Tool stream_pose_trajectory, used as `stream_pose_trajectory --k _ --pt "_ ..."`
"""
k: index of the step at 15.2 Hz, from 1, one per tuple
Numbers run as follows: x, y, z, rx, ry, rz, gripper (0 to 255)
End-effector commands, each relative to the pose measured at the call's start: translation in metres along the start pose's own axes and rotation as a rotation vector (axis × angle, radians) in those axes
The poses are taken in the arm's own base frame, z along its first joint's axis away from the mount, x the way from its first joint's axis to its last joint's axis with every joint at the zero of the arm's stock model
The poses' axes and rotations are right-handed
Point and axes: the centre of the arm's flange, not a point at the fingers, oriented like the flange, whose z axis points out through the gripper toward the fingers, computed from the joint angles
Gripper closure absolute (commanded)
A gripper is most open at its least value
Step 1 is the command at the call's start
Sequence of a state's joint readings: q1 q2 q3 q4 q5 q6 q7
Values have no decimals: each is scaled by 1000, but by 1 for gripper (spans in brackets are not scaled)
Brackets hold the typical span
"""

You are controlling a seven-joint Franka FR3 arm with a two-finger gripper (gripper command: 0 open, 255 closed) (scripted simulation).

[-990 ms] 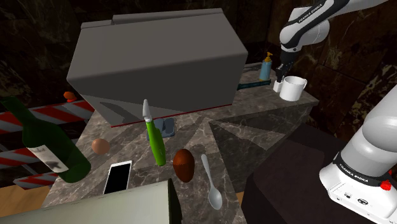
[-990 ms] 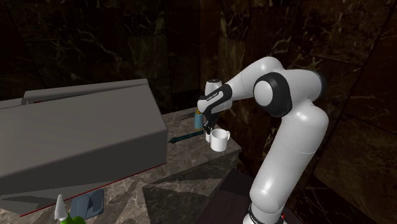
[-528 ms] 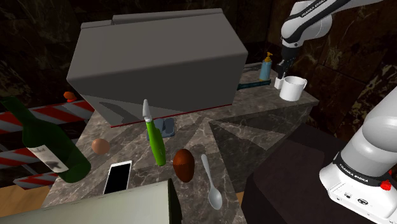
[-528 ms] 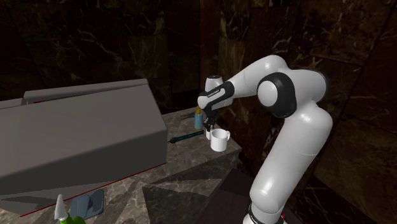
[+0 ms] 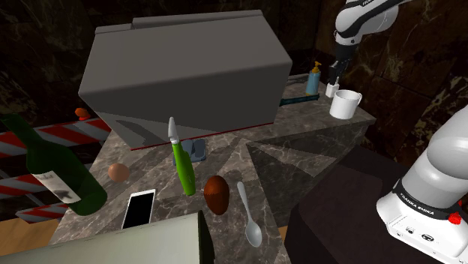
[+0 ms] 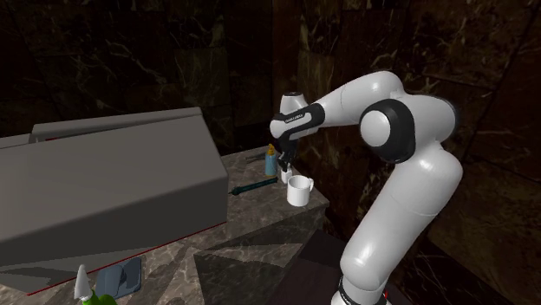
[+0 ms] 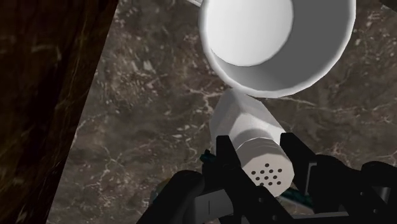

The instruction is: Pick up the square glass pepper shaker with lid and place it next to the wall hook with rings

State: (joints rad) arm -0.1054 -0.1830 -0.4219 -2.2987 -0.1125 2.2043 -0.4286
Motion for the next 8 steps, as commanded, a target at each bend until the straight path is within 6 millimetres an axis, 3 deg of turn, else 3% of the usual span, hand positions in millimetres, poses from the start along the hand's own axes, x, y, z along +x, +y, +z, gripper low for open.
stream_pose_trajectory --k 1,8 --pt "2 0 -12 0 0 0 255" --pt "4 1 -49 0 0 0 255"
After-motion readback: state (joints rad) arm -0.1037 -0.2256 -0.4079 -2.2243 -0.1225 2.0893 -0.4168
